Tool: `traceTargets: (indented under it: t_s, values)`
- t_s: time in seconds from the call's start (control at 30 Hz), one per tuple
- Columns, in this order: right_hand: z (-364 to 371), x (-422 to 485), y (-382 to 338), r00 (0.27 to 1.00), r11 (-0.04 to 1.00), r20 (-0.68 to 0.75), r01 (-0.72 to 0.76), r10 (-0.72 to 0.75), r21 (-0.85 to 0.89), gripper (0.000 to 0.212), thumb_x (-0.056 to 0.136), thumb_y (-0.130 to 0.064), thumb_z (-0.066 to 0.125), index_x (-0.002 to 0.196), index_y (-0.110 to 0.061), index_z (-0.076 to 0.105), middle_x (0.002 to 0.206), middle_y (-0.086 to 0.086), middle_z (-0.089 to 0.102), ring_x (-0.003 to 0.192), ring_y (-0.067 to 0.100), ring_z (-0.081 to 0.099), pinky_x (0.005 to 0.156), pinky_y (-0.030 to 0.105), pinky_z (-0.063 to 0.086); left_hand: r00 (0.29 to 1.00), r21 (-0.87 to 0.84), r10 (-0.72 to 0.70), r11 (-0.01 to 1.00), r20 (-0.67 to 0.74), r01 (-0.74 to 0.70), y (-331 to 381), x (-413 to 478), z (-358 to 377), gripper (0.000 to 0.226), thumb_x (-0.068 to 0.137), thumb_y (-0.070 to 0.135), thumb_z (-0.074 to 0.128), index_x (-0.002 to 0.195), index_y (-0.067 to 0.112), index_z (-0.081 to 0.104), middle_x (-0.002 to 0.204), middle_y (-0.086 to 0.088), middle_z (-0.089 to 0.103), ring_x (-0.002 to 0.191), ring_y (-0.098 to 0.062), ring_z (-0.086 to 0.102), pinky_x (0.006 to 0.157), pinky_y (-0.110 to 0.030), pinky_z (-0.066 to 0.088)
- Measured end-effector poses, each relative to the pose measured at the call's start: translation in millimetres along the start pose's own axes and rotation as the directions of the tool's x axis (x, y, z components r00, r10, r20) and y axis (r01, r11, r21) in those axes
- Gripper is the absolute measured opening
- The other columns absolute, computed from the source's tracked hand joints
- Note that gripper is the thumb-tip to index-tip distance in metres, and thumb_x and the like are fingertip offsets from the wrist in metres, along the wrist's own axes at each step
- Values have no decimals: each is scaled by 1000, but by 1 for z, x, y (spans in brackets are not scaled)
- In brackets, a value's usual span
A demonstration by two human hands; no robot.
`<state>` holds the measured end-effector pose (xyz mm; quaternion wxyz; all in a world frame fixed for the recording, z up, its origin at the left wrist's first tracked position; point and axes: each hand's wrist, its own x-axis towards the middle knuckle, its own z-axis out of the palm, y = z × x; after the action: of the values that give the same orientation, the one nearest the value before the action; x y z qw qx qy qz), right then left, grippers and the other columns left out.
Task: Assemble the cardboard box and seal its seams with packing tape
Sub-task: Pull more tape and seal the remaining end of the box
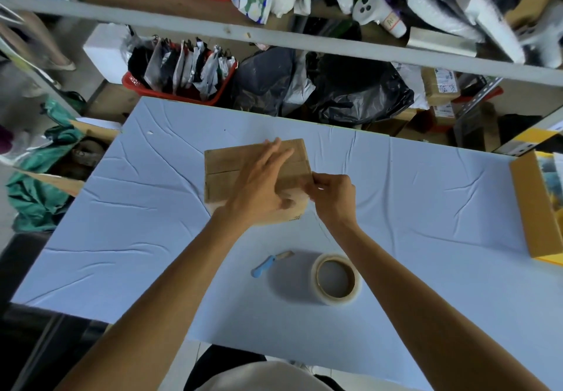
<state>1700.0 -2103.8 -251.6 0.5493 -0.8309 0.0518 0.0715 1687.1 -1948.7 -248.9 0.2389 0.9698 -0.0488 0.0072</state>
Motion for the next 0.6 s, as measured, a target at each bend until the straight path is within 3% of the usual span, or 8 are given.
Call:
traceTargets:
  t_s: [0.03, 0.1, 0.17, 0.23, 0.3, 0.37, 0.4, 0.6]
  values:
    - [-1, 1, 0, 1000, 1000, 1, 12, -12, -16, 20, 81, -16, 68, 82, 4, 71, 71, 26, 65, 54, 24, 46, 55, 29, 36, 991, -7, -88, 996, -102, 87, -12, -9, -9, 96, 70, 49, 77, 147, 20, 29, 159, -6, 15, 147, -24, 9, 117, -49, 18]
    - [-4, 5, -1, 1000, 1000, 19, -1, 1, -27, 18, 78, -20, 74, 88, -6, 75, 80, 14, 73, 67, 20, 65, 61, 32, 52, 882, -115, -399, 917, -253, 382, -39, -30, -23, 92, 71, 54, 73, 144, 16, 32, 153, -13, 26, 142, -33, 22, 114, -51, 25]
    - [-6, 11, -1, 995, 997, 69, -74, 73, 24, 42, 73, -21, 81, 112, -10, 68, 98, 7, 72, 85, 17, 68, 68, 25, 55, 757, -388, -644, 730, -114, 563, -58, -44, -31, 90, 71, 50, 76, 141, 11, 35, 142, -16, 40, 130, -35, 40, 105, -47, 40]
    - [-7, 19, -3, 983, 991, 149, -117, 106, 69, 64, 74, -14, 81, 132, -11, 55, 116, 3, 63, 100, 20, 65, 84, 30, 55, 757, -567, -652, 610, 38, 554, -65, -48, -30, 73, 72, 44, 78, 131, 12, 49, 128, -9, 56, 116, -28, 56, 96, -45, 49]
    - [-9, 24, -7, 975, 998, 218, -59, 54, 13, 54, 77, -7, 76, 127, -10, 58, 116, 1, 65, 100, 22, 66, 92, 43, 53, 774, -610, -633, 601, 32, 517, -65, -47, -29, 61, 72, 42, 79, 121, 15, 57, 119, -4, 62, 106, -23, 60, 90, -44, 53]
    - [-12, 23, -11, 973, 999, 230, 0, 9, -39, 37, 75, -2, 73, 110, -10, 66, 103, 0, 69, 90, 22, 69, 89, 47, 54, 779, -625, -628, 610, -5, 487, -63, -45, -29, 59, 70, 43, 80, 119, 16, 58, 115, -1, 63, 102, -21, 61, 88, -40, 54]
    - [-14, 23, -12, 977, 999, 215, 2, 7, -40, 39, 74, 1, 74, 112, -9, 65, 99, -1, 69, 86, 22, 69, 87, 46, 55, 784, -631, -621, 615, -18, 473, -63, -44, -29, 59, 69, 42, 81, 117, 17, 58, 113, 0, 63, 100, -20, 62, 86, -37, 54]
    - [-33, 20, -14, 984, 998, 166, -64, 59, 27, 85, 70, 9, 77, 143, -10, 38, 111, 4, 56, 86, 19, 61, 69, 35, 57, 831, -681, -557, 611, -6, 404, -53, -37, -27, 69, 66, 36, 85, 122, 18, 50, 116, -1, 60, 97, -22, 64, 80, -33, 56]
